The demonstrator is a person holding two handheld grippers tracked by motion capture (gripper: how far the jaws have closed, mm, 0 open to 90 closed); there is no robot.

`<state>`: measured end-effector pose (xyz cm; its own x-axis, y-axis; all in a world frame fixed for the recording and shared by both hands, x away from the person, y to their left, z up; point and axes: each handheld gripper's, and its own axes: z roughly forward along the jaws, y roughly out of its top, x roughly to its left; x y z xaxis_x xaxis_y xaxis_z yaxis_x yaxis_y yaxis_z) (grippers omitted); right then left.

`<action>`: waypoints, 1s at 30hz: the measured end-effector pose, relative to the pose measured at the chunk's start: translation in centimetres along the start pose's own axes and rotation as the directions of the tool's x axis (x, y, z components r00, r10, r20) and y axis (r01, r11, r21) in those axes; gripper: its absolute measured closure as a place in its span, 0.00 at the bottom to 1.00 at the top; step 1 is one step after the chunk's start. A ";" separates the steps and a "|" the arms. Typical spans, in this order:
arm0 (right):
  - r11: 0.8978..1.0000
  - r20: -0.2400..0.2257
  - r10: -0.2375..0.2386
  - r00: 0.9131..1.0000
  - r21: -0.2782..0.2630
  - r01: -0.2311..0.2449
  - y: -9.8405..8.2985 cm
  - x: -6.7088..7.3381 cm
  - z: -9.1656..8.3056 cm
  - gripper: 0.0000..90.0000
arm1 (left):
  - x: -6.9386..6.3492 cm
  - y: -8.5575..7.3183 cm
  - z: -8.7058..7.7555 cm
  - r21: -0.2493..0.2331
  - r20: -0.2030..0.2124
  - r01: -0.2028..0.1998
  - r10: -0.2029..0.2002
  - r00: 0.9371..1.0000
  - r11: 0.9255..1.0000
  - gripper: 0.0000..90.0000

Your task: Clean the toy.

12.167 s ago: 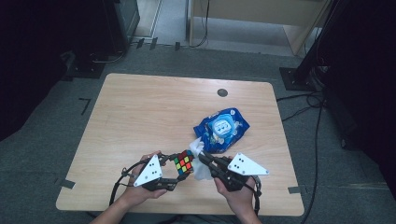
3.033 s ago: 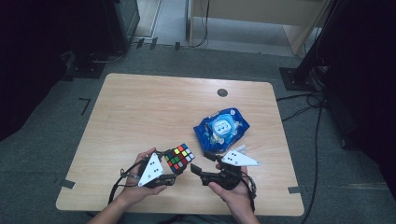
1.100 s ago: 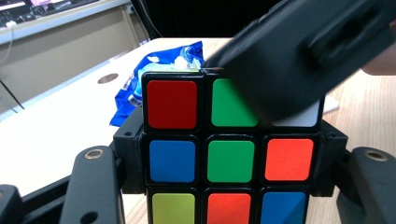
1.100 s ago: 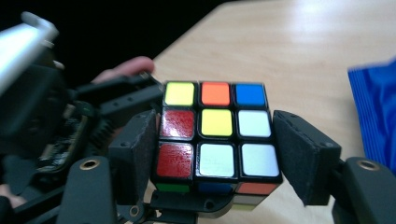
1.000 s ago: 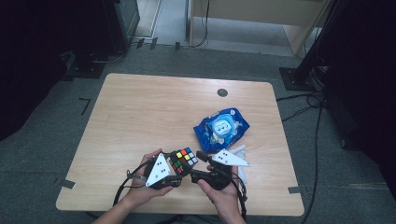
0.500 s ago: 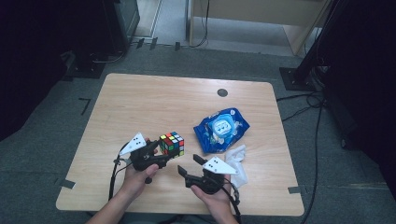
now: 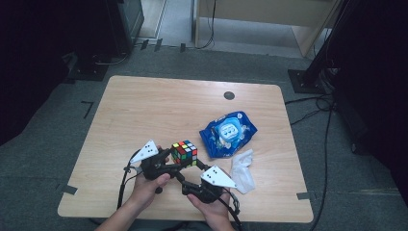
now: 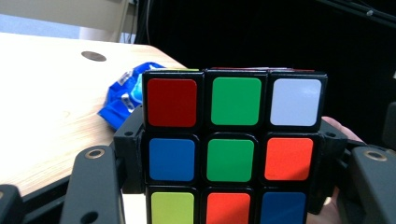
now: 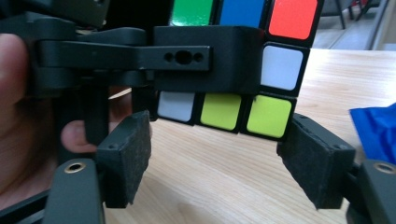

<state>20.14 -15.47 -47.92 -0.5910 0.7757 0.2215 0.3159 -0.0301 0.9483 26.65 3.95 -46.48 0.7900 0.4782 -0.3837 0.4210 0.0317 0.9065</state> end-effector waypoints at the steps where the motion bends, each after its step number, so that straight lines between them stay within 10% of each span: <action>1: 1.000 0.009 -0.004 1.000 -0.003 0.004 0.0 -0.1 0.0 0.32 | -0.1 0.0 0.1 0.000 0.005 0.002 -0.002 1.000 1.000 0.37; 13: 0.995 0.052 -0.102 0.993 -0.018 0.103 -0.2 -0.2 -0.2 0.38 | 0.3 -0.2 -0.2 0.009 0.000 0.030 -0.030 1.000 1.000 0.36; 17: 0.974 0.081 -0.221 0.972 -0.020 0.224 -0.6 -0.1 0.0 0.37 | 0.4 -0.2 -0.3 0.002 0.011 0.038 -0.038 0.999 0.999 0.36; 30: 0.964 0.120 -0.248 0.961 -0.071 0.257 -0.4 0.2 -0.4 0.34 | -0.6 -0.2 0.0 0.000 0.076 0.042 -0.042 0.996 0.999 0.37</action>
<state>19.61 -15.52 -48.12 -0.5569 0.8291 -0.0494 0.0996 0.1257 0.9871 26.07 3.69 -46.40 0.8031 0.4087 -0.4336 0.4538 0.0522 0.8896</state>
